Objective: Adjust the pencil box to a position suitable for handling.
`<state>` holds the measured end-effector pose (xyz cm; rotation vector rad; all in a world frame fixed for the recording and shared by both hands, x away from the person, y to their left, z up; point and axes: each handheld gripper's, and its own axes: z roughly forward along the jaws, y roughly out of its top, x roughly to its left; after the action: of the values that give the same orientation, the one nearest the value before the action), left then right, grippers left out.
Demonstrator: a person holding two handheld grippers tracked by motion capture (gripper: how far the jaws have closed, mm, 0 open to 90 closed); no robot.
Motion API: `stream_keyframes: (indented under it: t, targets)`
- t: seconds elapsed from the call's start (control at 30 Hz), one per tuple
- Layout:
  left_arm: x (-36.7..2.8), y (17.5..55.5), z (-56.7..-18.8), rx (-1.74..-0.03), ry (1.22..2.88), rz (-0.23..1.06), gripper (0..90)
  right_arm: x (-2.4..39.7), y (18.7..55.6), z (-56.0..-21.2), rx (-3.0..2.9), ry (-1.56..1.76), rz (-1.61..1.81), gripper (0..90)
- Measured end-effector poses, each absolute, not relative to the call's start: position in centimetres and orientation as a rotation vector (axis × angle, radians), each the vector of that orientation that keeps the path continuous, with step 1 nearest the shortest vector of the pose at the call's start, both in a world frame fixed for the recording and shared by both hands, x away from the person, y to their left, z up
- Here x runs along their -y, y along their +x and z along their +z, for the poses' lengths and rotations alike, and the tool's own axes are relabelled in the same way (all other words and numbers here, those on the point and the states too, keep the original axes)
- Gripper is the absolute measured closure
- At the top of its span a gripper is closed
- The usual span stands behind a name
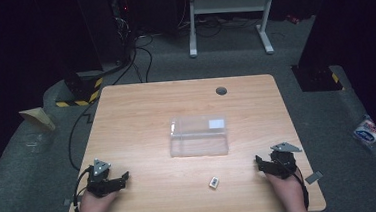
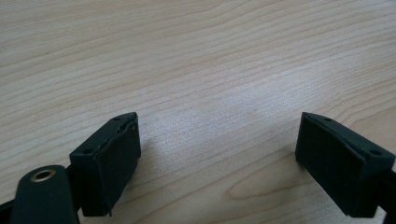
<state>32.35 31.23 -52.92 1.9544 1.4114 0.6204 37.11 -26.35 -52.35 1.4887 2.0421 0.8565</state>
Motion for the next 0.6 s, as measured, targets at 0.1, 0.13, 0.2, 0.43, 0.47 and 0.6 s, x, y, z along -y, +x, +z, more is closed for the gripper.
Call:
stream_keyframes:
  t: [0.1, 0.13, 0.2, 0.43, 0.47, 0.6]
  targets:
    - [-31.24, 32.39, -52.89, -1.411, 1.959, 0.614, 14.0, 26.35, 37.21, -52.36, -2.034, 1.499, 0.851, 20.3]
    - [-31.25, 32.42, -52.88, -1.411, 1.958, 0.612, 13.9, 26.3, 37.2, -52.37, -2.03, 1.501, 0.848, 20.3]
    - [-31.28, 32.46, -52.87, -1.412, 1.959, 0.612, 14.0, 26.29, 37.16, -52.37, -2.029, 1.501, 0.843, 20.3]
    - [-31.33, 32.52, -52.71, -1.408, 1.975, 0.607, 14.3, 26.27, 37.08, -52.36, -2.029, 1.504, 0.844, 20.2]
    - [-31.3, 32.5, -52.66, -1.402, 1.975, 0.607, 14.3, 26.27, 37.09, -52.36, -2.029, 1.504, 0.844, 20.2]
    - [-31.13, 32.37, -52.3, -1.386, 1.979, 0.607, 14.5, 26.27, 37.09, -52.36, -2.029, 1.504, 0.844, 20.2]
